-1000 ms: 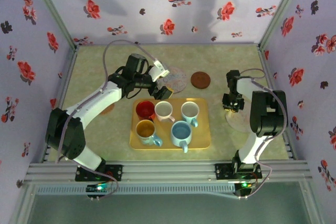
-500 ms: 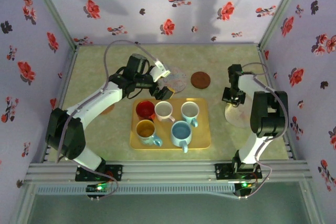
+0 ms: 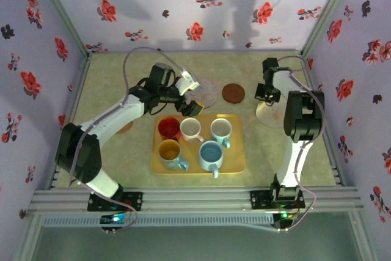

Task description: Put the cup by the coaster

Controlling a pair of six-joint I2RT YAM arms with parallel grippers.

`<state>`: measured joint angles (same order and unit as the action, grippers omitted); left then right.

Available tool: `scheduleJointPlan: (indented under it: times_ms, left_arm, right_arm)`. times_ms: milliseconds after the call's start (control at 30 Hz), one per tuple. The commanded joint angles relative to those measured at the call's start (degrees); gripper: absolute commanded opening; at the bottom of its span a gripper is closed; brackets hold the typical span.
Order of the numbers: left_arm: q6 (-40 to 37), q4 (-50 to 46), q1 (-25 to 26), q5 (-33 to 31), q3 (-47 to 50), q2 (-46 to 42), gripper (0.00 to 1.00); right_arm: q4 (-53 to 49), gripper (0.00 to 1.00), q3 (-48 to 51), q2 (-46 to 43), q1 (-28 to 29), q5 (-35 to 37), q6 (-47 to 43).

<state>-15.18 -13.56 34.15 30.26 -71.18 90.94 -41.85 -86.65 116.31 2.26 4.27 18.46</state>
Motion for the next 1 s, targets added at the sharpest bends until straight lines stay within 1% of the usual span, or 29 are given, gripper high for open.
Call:
scheduleJointPlan:
  times_ms: [0,300,533,733,967]
  left_arm:
    - [0.8,1.7,0.4,0.5,-0.9,1.3,1.0]
    - [1.4,1.9,0.4,0.2,-1.6,2.8,1.0]
    - [1.9,2.2,0.4,-0.5,-1.1,2.7,1.0]
    - [2.0,1.8,0.4,-1.0,-1.7,3.0,1.0]
    - [1.8,1.3,0.4,-1.1,-2.6,3.7,1.0]
  right_arm:
    - [0.4,0.0,-4.0,2.4,-0.8,-0.8,-0.8]
    - [0.1,0.0,-12.0,7.9,-1.5,-2.4,-1.1]
    - [-1.3,0.0,-18.3,12.5,-1.6,-5.3,-1.1]
    - [-1.5,0.0,-20.6,14.8,-1.6,-6.4,-1.1]
    - [-2.4,0.04,-23.7,17.5,-1.7,-7.3,-1.1]
